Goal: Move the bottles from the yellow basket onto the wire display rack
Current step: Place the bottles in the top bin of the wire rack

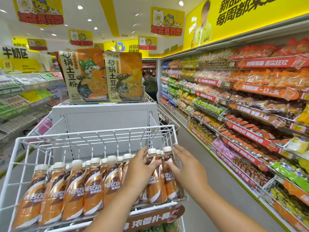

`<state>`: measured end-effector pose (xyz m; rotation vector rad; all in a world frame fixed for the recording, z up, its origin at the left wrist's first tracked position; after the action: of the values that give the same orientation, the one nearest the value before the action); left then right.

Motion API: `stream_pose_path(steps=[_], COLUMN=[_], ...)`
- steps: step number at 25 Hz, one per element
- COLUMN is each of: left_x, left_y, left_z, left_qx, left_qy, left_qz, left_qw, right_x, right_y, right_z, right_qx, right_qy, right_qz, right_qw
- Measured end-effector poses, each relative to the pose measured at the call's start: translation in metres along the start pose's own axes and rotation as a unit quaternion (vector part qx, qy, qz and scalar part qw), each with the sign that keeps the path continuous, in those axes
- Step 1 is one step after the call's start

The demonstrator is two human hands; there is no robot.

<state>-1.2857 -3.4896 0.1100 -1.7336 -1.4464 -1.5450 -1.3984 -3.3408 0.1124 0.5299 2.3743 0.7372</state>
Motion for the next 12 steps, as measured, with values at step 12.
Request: stream_pose_path(steps=[12], left_x=[0.001], left_y=[0.033], left_z=[0.006], left_qx=[-0.033], left_qy=[-0.225], left_qz=[-0.232], left_qw=[0.946], right_x=[-0.005], right_y=[0.029], right_z=[0.019], right_qx=[-0.061], right_qy=[0.004], right_qz=[0.059], right_qw=[0.996])
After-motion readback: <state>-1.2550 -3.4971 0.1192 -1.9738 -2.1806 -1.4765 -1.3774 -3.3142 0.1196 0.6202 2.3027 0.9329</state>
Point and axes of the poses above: each hand's wrist, its own z-axis away from the middle knuckle, its own y-axis out of the back of the hand, x = y × z, the point moved 3 cm from there along -z, towards the middle knuckle, and after that the axes turned 15 degrees about x, right-handed, at the moved point
